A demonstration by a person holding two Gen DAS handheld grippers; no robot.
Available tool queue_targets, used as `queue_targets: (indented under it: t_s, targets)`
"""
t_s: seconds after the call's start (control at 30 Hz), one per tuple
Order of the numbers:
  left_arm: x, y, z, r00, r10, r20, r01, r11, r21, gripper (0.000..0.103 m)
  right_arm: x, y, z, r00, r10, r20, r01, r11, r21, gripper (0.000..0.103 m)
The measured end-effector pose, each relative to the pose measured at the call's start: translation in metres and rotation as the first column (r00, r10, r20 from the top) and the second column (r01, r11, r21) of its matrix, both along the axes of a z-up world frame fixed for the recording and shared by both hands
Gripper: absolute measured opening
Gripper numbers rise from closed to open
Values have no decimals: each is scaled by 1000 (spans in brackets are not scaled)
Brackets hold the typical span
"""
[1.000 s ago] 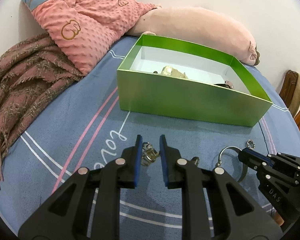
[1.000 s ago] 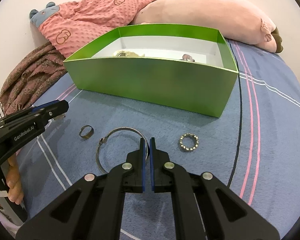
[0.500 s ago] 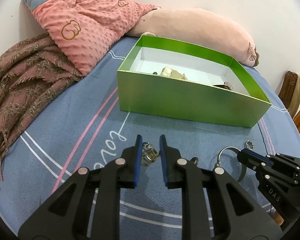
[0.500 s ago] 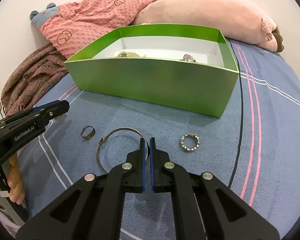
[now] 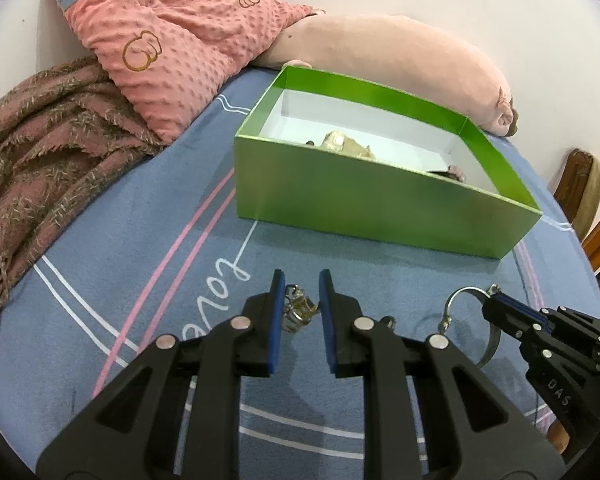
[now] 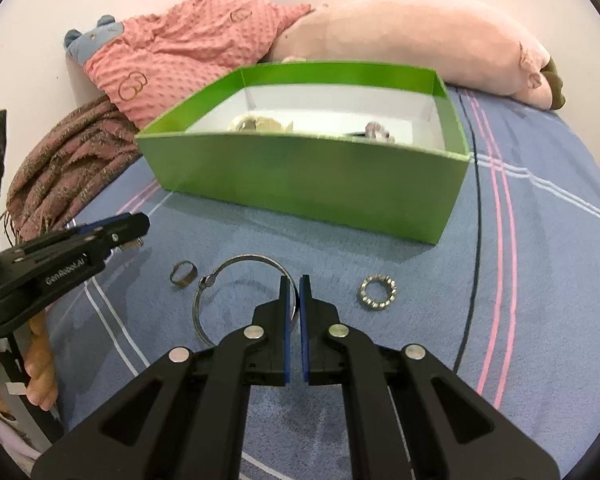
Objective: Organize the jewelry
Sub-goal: 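Carry the charm and hoop ring into the green box and open both grippers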
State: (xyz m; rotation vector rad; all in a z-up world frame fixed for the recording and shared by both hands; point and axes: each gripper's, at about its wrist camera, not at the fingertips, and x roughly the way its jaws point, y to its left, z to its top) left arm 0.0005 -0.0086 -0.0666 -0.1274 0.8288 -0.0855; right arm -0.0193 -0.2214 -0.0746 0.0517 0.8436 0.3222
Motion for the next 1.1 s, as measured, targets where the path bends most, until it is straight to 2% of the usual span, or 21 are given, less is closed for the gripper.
queue_targets:
  t_s: [0.07, 0.17, 0.23, 0.4, 0.5, 0.57, 0.7, 0.8, 0.9, 0.97, 1.1]
  targets:
    - [1, 0, 3, 1000, -13, -6, 13, 1000, -13, 17, -5, 0, 9, 999, -8, 31, 8, 1000, 1, 3]
    - [5, 6, 13, 994, -87, -61, 80, 991, -106, 17, -13, -1, 26, 998, -8, 61, 7, 1000, 14, 3]
    - [3, 11, 27, 993, -105, -57, 97, 988, -123, 17, -15, -5, 38, 999, 1, 52, -3, 999, 39, 3]
    - [4, 22, 86, 994, -94, 52, 96, 994, -48, 17, -12, -18, 81, 996, -5, 91, 3, 1000, 28, 3]
    - [18, 13, 112, 988, -125, 91, 125, 992, 4, 17, -3, -19, 101, 993, -32, 114, 34, 999, -10, 3]
    - [35, 2, 120, 985, -139, 105, 135, 990, 44, 17, 13, -16, 112, 989, -62, 133, 71, 995, -68, 3]
    - [86, -16, 101, 983, -180, 28, 179, 983, 41, 17, 54, -13, 111, 988, -108, 107, 120, 986, -113, 3]
    - [104, -23, 83, 979, -204, 24, 204, 979, 31, 17, 91, -16, 97, 986, -149, 75, 157, 980, -121, 3]
    - [119, -26, 68, 973, -230, 15, 230, 973, -24, 17, 122, -20, 70, 985, -174, -10, 172, 981, -91, 3]
    - [125, -33, 57, 959, -282, -19, 280, 957, -73, 17, 134, -20, 55, 980, -194, -44, 188, 976, -108, 4]
    - [127, -53, 44, 947, -316, -52, 315, 949, -28, 17, 140, -16, 36, 978, -202, -56, 193, 971, -141, 4]
